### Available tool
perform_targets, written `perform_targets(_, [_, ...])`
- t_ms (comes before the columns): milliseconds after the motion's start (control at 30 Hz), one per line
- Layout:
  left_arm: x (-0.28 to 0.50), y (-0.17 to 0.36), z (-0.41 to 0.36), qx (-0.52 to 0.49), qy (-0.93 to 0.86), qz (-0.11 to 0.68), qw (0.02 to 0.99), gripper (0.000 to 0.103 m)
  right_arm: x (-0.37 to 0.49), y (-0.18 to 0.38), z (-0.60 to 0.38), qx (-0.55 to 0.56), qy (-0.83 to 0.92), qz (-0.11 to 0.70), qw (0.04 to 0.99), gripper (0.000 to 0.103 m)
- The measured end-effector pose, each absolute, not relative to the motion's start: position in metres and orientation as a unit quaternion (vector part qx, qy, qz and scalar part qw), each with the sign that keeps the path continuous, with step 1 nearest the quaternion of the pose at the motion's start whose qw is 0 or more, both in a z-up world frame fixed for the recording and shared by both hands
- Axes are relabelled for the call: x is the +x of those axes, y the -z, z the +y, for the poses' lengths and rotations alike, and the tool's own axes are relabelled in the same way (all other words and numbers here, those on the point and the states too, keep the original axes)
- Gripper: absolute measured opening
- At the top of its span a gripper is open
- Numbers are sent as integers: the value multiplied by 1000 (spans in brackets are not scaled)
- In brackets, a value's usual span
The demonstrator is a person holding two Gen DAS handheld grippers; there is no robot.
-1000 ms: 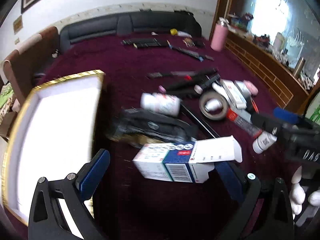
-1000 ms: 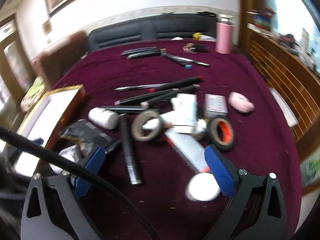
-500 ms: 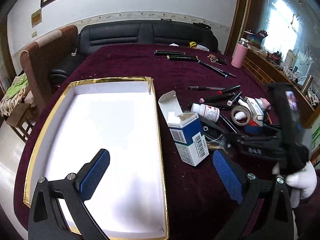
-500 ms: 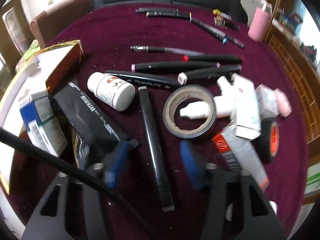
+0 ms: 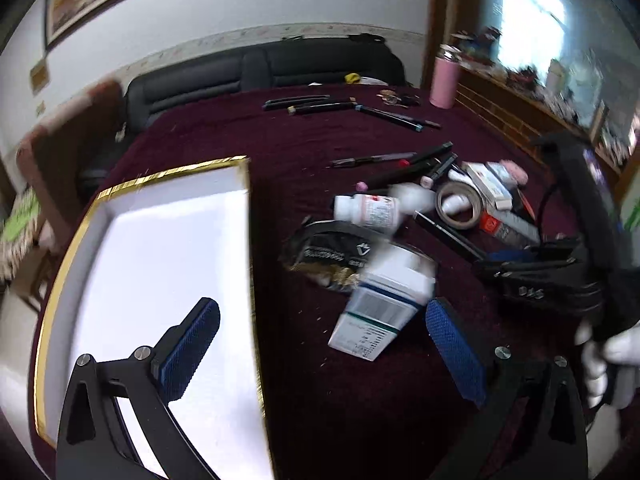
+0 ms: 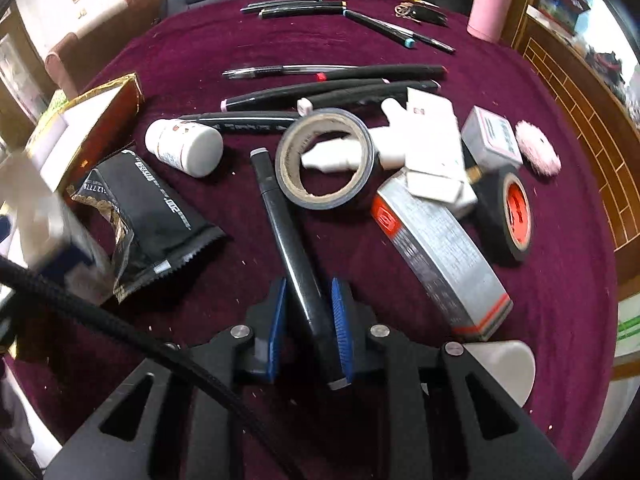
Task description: Organize objects
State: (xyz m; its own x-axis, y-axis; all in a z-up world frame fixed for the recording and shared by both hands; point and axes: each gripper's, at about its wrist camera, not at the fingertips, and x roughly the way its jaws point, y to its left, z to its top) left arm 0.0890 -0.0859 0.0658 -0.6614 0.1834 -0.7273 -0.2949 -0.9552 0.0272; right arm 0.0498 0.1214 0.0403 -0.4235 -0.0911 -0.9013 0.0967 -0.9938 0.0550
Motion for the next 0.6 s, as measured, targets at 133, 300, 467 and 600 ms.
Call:
perform_targets(133, [85,-56,-66,-366,-908,139,149,100,48,-40,123,531,845,5,61,20])
perform_targets(300, [66,-42,-52,-409,-885,150,165,31,47,-40,124,527,848,2,63,21])
perform_targets(467, [64,-46,-66,-426,-882,56,191,29,42,-41,126,527,847,-18,69,24])
perform_targets(600, [72,-51,-72,-427,-882,44,197,29,33,-40,117,522,851,0,56,25])
